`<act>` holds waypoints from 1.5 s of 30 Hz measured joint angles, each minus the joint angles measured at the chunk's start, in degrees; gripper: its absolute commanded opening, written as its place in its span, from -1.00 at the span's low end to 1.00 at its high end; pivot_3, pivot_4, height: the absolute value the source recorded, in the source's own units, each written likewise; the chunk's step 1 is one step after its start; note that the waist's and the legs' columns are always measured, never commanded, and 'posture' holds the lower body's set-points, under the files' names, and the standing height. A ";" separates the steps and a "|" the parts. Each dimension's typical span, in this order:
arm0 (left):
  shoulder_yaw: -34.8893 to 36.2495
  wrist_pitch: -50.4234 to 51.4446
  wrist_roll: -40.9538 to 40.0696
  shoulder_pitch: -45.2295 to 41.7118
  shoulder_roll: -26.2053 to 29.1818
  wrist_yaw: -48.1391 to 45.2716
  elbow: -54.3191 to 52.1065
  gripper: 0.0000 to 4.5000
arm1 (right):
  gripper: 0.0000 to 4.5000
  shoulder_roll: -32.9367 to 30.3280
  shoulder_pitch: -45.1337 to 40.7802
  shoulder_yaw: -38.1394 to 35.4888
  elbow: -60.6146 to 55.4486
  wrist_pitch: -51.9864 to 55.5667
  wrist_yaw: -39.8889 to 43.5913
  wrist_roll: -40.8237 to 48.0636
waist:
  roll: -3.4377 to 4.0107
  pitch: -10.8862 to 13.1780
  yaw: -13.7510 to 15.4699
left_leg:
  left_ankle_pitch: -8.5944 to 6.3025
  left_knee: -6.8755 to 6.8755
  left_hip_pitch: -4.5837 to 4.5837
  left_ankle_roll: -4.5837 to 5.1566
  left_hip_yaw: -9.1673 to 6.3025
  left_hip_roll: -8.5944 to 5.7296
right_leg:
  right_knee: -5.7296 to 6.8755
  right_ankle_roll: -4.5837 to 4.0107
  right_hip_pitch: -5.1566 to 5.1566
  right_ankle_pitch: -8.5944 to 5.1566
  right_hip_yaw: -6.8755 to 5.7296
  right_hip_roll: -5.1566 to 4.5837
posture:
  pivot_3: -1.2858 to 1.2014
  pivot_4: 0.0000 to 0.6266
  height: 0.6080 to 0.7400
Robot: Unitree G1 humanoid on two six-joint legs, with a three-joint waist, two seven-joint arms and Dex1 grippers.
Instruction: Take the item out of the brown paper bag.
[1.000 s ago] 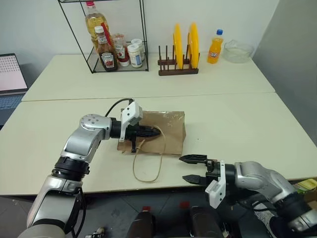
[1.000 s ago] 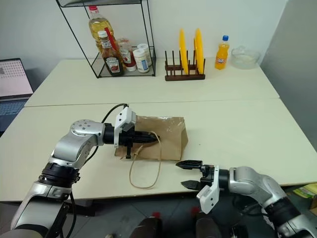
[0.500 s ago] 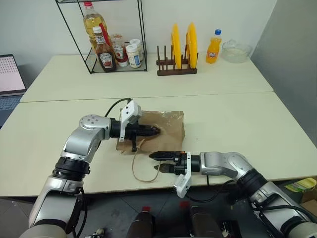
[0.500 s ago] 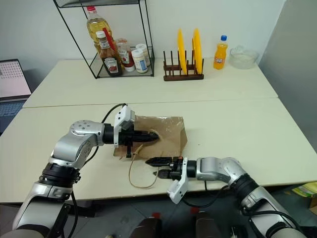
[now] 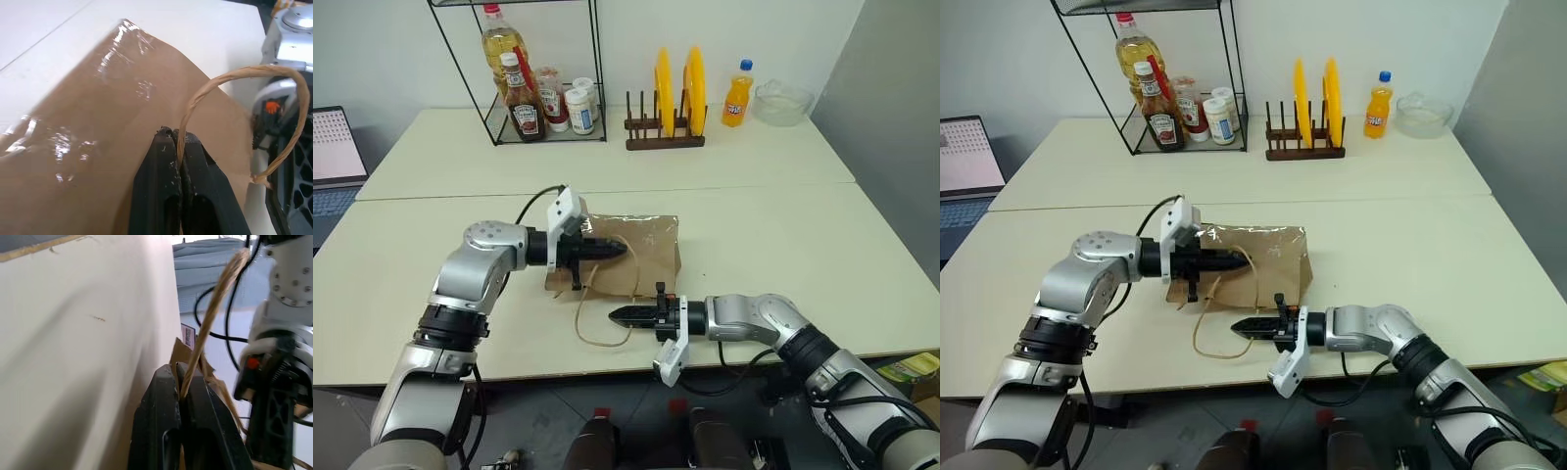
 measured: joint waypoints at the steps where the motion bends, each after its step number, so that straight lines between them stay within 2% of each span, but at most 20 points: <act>1: 0.25 0.61 -0.37 -1.42 -0.26 0.11 0.67 -1.00 | -0.97 -0.51 -0.23 0.29 0.02 0.10 0.25 0.02 | 0.00 0.00 0.17 | -0.06 0.01 0.22 0.10 -0.04 -0.03 | -0.06 0.01 0.26 0.00 -0.03 -0.01 | 0.03 -0.52 1.00; 3: 1.28 2.07 -1.25 -4.53 -1.10 0.65 2.46 -1.00 | -0.97 -1.83 -0.34 0.62 0.09 0.28 0.94 0.36 | -0.01 -0.01 0.62 | -0.14 -0.05 0.77 0.22 -0.09 -0.08 | -0.23 0.02 0.89 -0.03 -0.05 -0.04 | 0.03 -0.52 1.00; 9: 4.66 6.85 -3.35 -15.31 -3.43 3.98 9.82 -1.00 | -0.97 -6.30 -2.10 1.37 1.61 0.59 2.12 1.33 | -0.05 -0.03 1.68 | -0.13 0.05 0.80 0.21 -0.18 -0.19 | -0.32 0.04 1.04 -0.03 -0.01 -0.08 | 0.03 -0.52 1.00; 15: 6.51 8.21 -4.44 -19.32 -5.57 6.29 15.56 -1.00 | -0.97 -8.20 -2.32 1.43 1.79 1.04 2.11 1.77 | -0.06 -0.03 1.60 | -0.09 0.03 0.79 0.14 -0.18 -0.18 | -0.33 0.05 1.03 -0.03 0.00 -0.08 | 0.03 -0.52 1.00; 25: 6.20 5.89 -3.74 -19.56 -5.72 4.50 17.65 -1.00 | -0.97 -9.49 -2.28 1.43 1.63 1.45 2.47 2.29 | -0.07 -0.04 1.60 | -0.08 0.02 0.78 0.11 -0.17 -0.18 | -0.36 0.06 1.03 -0.04 0.01 -0.10 | 0.03 -0.52 1.00; 34: -2.61 -3.75 2.98 -11.56 -3.32 -2.65 7.51 -1.00 | -0.97 -9.58 -2.71 1.24 1.57 1.42 5.70 4.49 | -0.07 -0.04 1.72 | -0.12 -0.03 0.74 0.16 -0.19 -0.18 | -0.49 0.05 1.07 -0.04 0.00 -0.11 | 0.03 -0.52 1.00; 39: -4.69 -6.57 4.96 -11.95 -6.66 -2.79 7.89 -1.00 | -0.97 -9.57 -3.58 1.93 1.57 0.61 6.31 4.09 | -0.07 -0.04 1.73 | -0.14 -0.03 0.73 0.19 -0.18 -0.18 | -0.51 0.06 1.06 -0.04 -0.02 -0.11 | 0.03 -0.52 1.00; 45: -4.28 -2.83 3.23 -20.75 -14.45 -2.66 13.57 -1.00 | -0.97 -9.63 -5.65 4.19 1.65 -0.68 6.36 1.46 | -0.12 -0.07 1.77 | -0.13 -0.01 0.70 0.19 -0.23 -0.20 | -0.58 0.13 1.11 -0.05 -0.07 -0.10 | 0.03 -0.52 1.00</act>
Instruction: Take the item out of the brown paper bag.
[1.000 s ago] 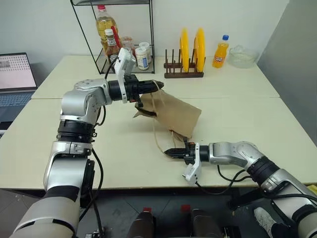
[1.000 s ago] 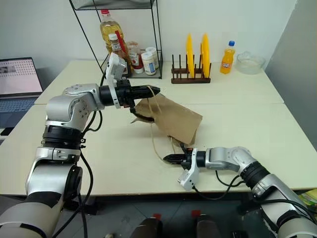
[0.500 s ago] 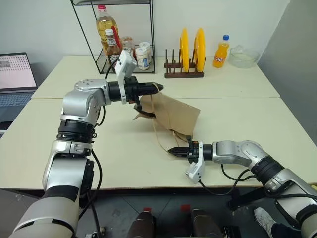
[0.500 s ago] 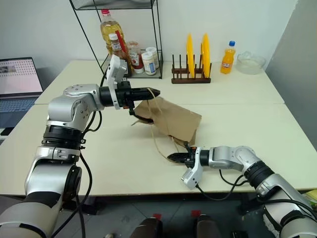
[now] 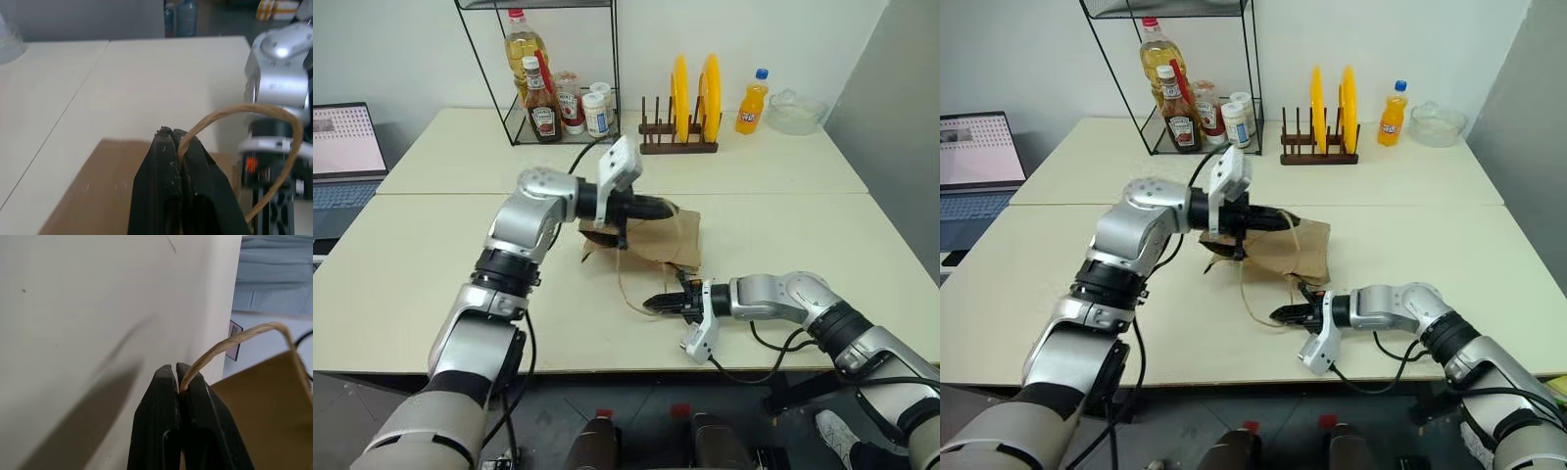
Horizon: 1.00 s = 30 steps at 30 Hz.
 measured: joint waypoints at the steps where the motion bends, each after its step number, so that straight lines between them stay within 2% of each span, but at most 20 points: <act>1: 0.21 0.93 -0.52 -1.87 -1.21 0.02 1.29 -1.00 | -0.97 0.02 -0.26 0.28 0.01 -0.09 -0.14 -0.43 | 0.00 0.00 -0.04 | 0.00 0.00 0.04 0.00 0.02 0.00 | 0.00 0.03 0.05 -0.02 0.02 0.00 | 0.03 -0.52 1.00; 9: 4.32 0.89 -0.34 -8.12 -1.94 1.78 14.58 -1.00 | -0.97 -0.12 -0.53 0.95 0.02 -0.08 -0.74 -1.56 | 0.00 0.00 -0.11 | -0.01 -0.15 0.43 0.01 -0.04 0.00 | -0.27 0.32 0.50 -0.16 -0.01 0.00 | 0.03 -0.52 1.00; 17: 5.25 -0.67 0.83 -9.30 -2.38 3.25 18.67 -1.00 | -0.97 -0.41 -0.20 0.94 -0.17 -0.10 -0.73 -1.55 | -0.04 -0.03 -0.02 | 0.00 -0.27 0.56 0.01 -0.06 -0.02 | -0.55 0.37 0.72 -0.14 0.01 0.00 | 0.03 -0.52 1.00; 22: 3.00 -3.74 3.51 -7.87 -1.69 1.20 16.00 -1.00 | -0.97 -0.41 -0.11 0.85 -0.20 0.03 -0.73 -1.50 | -0.04 -0.03 -0.02 | 0.00 -0.36 0.63 0.00 0.01 -0.01 | -0.56 0.37 0.74 -0.14 0.07 -0.01 | 0.03 -0.52 1.00; 27: -1.96 -7.80 6.45 0.20 2.79 -5.17 6.42 -1.00 | -0.97 -0.60 0.36 0.30 -0.06 0.05 0.15 0.25 | -0.03 -0.03 -0.01 | 0.00 -0.50 0.68 0.00 0.04 0.01 | -0.63 0.33 0.74 -0.12 0.11 -0.02 | 0.03 -0.52 1.00; 30: -4.09 -9.27 7.82 3.10 4.04 -7.41 4.46 -1.00 | -0.97 -0.84 0.48 0.03 -0.04 -0.05 1.52 1.09 | -0.03 -0.03 0.24 | -0.01 -0.52 0.65 0.02 0.01 0.00 | -0.69 0.12 0.73 0.00 0.08 -0.02 | 0.03 -0.52 1.00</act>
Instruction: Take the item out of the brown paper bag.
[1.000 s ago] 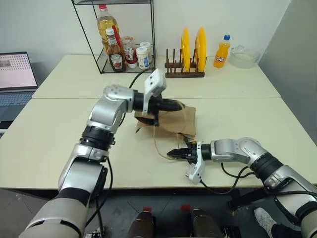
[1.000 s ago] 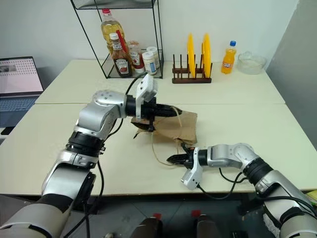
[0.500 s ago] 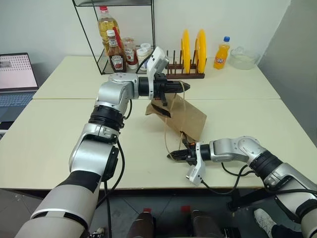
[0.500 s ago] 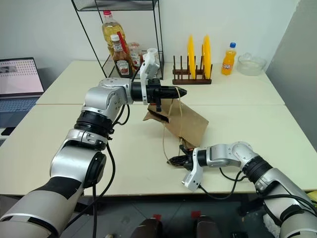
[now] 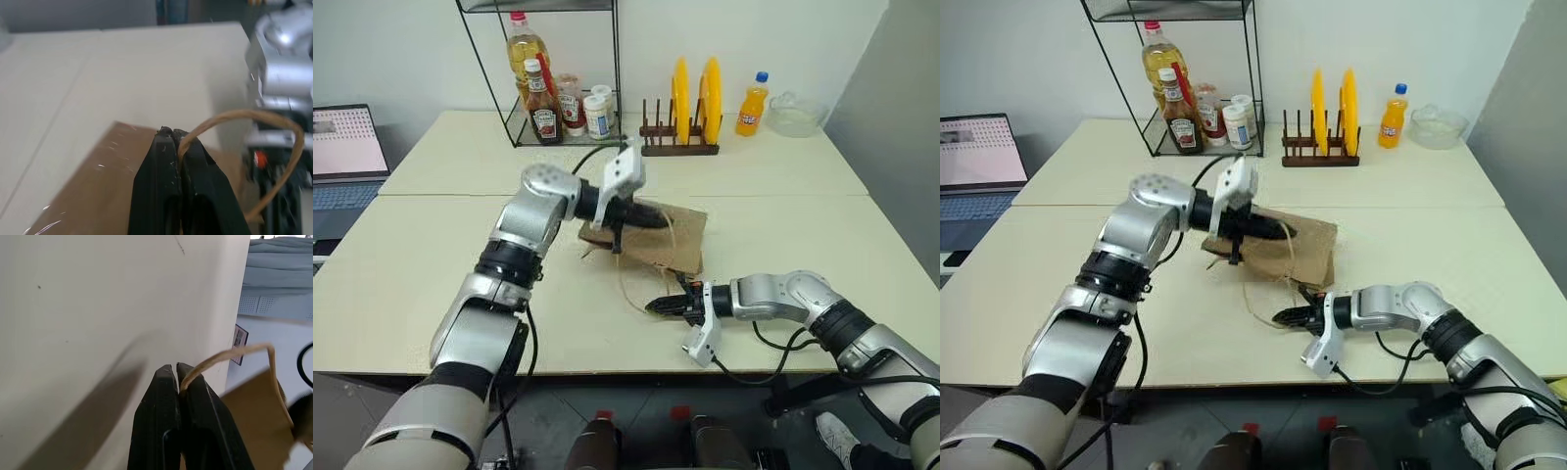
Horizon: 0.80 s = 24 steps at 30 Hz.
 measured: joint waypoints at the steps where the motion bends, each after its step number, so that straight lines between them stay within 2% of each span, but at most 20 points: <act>1: -0.58 -0.30 0.35 0.16 0.03 -0.16 -0.45 -1.00 | -0.97 0.00 0.00 -0.03 -0.01 0.00 0.54 0.27 | 0.00 0.00 0.11 | -0.01 0.00 -0.01 0.01 0.00 0.00 | -0.03 0.01 0.00 0.00 -0.01 0.00 | 0.03 -0.52 1.00; 5: -1.05 -1.84 1.17 -1.08 -2.40 0.21 -0.63 -1.00 | -0.97 0.06 -0.11 -0.03 -0.07 -0.09 1.50 0.36 | -0.01 0.00 0.28 | -0.01 -0.02 0.00 0.02 -0.01 0.00 | -0.04 0.11 0.02 -0.07 -0.03 0.00 | 0.03 -0.52 1.00; 11: 2.48 1.81 -0.90 -10.24 -10.26 5.72 9.10 -1.00 | -0.97 0.23 -0.51 0.62 -0.62 -0.36 1.71 -0.84 | -0.05 -0.03 0.17 | -0.01 -0.07 0.03 0.03 0.02 -0.01 | -0.07 0.28 0.03 -0.16 0.00 0.01 | 0.03 -0.52 1.00; 17: 9.64 6.65 -2.67 -18.96 -11.02 12.59 23.09 -1.00 | -0.97 0.05 -0.55 0.73 -1.18 0.52 1.71 -2.38 | -0.15 -0.12 0.16 | -0.01 -0.09 0.10 0.03 -0.05 -0.05 | -0.11 0.33 0.12 -0.19 -0.05 0.01 | 0.03 -0.52 1.00; 24: 14.29 8.73 -3.00 -21.88 -12.19 19.05 32.33 -1.00 | -0.97 -0.42 -0.06 0.72 -1.80 2.04 1.66 -2.74 | -0.30 -0.21 0.27 | 0.00 -0.09 0.11 0.02 -0.16 -0.07 | -0.16 0.35 0.19 -0.18 -0.09 0.00 | 0.03 -0.52 1.00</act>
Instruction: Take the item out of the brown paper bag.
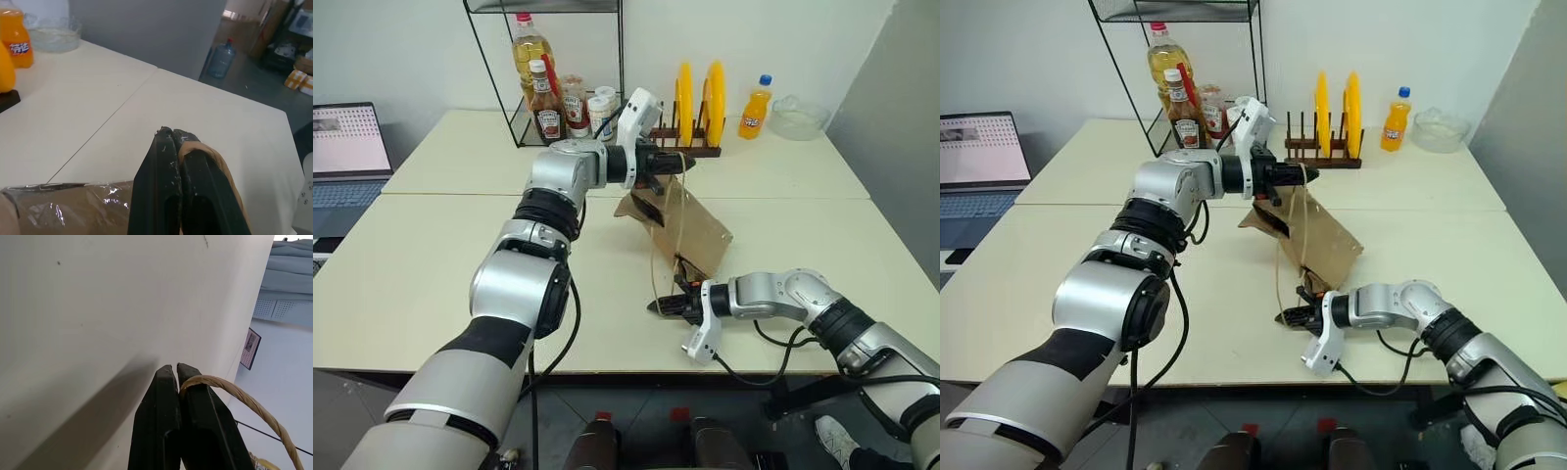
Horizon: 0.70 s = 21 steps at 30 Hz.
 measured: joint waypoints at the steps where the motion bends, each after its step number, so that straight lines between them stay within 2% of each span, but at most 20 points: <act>1: 0.42 0.01 0.00 -0.12 -0.28 0.44 0.22 -1.00 | -0.97 -0.15 0.12 0.00 -0.19 0.27 -0.04 0.00 | 0.00 0.00 0.02 | 0.00 0.00 0.00 0.00 -0.01 0.00 | -0.01 0.00 0.02 0.00 0.00 0.00 | 0.03 -0.52 1.00; 21: 3.08 -1.19 0.04 -4.29 -0.75 3.48 6.49 -1.00 | -0.97 -0.42 1.13 0.01 0.21 3.86 -5.16 -2.60 | -0.52 -0.36 -0.01 | 0.00 -0.03 0.10 0.00 -0.04 0.02 | -0.05 0.02 0.12 0.00 -0.02 0.01 | 0.03 -0.52 1.00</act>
